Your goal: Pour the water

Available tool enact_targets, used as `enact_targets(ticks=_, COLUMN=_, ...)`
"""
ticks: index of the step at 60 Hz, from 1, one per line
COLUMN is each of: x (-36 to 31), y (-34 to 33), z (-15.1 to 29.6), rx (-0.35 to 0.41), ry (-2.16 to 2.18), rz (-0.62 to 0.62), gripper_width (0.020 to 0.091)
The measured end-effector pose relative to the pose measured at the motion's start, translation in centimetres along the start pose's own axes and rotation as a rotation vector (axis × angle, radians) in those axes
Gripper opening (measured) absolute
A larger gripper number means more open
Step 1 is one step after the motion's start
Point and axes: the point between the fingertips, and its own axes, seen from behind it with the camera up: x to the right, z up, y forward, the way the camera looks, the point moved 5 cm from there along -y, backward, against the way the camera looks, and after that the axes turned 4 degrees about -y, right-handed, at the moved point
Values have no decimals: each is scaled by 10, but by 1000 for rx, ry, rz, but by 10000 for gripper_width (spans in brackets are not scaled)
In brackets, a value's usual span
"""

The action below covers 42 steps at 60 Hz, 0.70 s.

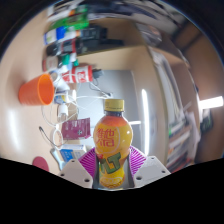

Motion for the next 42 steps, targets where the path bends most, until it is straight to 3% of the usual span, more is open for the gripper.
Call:
enact_targets(ticks=10, x=-11, y=24, z=52, rx=115, ry=-550, rz=-88, gripper_width=407)
enact_targets(ticks=23, x=-40, y=30, z=66, rx=193, ry=-873, rz=-57, gripper_width=409)
enact_targets(ticks=34, x=-42, y=31, z=66, rx=200, ry=-872, rz=-50, gripper_width=406)
enact_targets(ticks=42, x=-29, y=38, z=55, rx=164, ry=-701, rz=-33, gripper_width=405)
